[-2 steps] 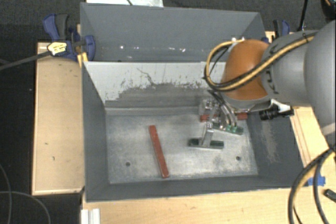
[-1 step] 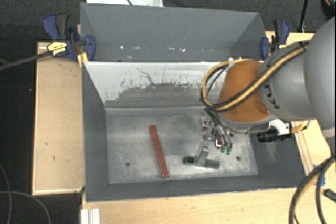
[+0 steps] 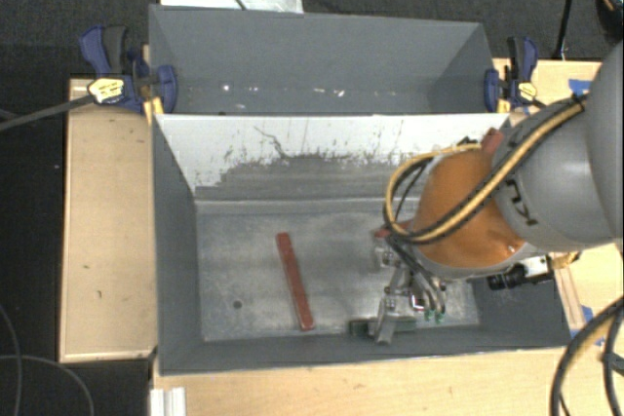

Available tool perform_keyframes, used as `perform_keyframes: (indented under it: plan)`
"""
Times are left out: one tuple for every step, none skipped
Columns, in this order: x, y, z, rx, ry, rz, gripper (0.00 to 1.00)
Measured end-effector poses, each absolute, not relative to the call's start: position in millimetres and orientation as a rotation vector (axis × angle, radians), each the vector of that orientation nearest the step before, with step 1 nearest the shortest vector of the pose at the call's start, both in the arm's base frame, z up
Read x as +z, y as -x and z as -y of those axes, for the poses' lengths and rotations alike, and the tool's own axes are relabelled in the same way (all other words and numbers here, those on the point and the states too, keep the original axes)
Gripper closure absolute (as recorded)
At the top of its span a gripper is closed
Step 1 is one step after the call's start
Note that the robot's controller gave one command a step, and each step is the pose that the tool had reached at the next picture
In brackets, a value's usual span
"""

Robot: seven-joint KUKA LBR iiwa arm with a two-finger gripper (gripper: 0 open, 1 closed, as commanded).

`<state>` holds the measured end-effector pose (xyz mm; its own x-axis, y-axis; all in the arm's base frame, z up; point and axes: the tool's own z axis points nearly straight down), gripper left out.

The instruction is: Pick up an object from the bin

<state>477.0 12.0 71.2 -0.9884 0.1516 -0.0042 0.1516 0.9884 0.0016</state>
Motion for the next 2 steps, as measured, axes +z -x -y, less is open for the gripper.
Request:
perform_keyframes:
  plan:
    - [116,-490.9,-110,0.009,-0.228,-3.128,0.00]
    - [84,-524.7,-62,-0.002,0.058,-3.137,0.00]
